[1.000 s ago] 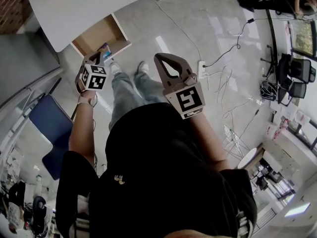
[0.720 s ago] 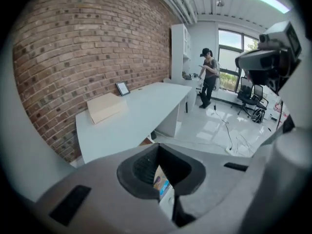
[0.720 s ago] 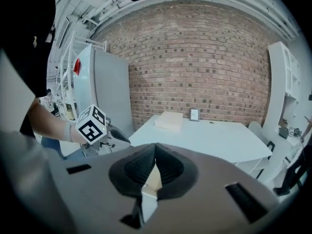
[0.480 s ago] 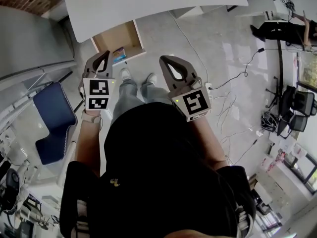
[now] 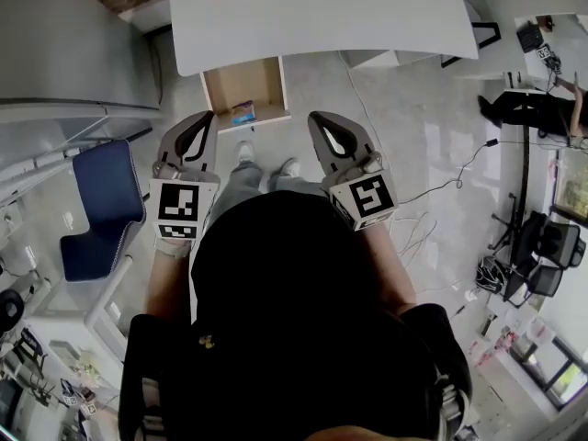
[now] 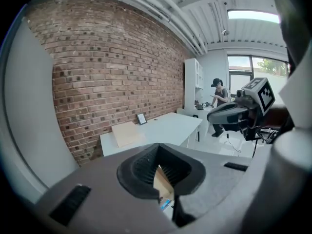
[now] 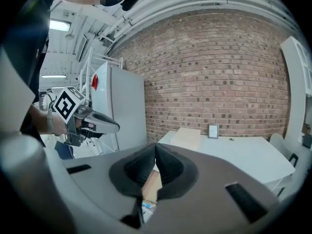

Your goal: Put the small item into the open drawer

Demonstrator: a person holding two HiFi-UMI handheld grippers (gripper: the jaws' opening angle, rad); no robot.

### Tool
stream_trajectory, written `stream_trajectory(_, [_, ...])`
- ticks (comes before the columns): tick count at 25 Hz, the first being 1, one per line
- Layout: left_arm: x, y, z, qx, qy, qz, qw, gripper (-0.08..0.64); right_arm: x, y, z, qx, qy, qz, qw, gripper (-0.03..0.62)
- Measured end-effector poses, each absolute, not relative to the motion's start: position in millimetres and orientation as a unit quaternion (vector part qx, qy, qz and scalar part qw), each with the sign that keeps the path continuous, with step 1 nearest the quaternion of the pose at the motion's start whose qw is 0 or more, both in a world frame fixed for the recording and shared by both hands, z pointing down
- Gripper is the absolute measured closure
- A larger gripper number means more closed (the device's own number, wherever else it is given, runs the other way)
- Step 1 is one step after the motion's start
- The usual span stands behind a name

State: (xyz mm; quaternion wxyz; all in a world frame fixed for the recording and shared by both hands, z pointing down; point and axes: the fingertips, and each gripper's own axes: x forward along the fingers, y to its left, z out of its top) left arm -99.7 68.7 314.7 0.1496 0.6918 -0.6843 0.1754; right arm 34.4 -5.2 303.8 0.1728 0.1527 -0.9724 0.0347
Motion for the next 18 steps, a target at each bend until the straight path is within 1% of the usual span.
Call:
stream_trajectory(5, [-103,81,288,0.682,-0.706,0.145,0.121,0.557,28,-5,294,0.144,-0.975,0.038,0.165,0.581])
stream_trajectory(11, [-110,84,277,0.671,-0.729,0.097,0.099,0.557,21,-7,281,0.129,-0.98,0.028,0.149,0.581])
stream_trajectory(15, [-112,83,270,0.666,-0.737,0.09,0.079,0.557,20,-4,276,0.114,-0.983,0.017,0.145,0.581])
stream_trajectory(18, [-115,84,267,0.663,-0.74,0.084,0.08,0.557,18,-3,271,0.109,-0.983,0.004,0.145,0.581])
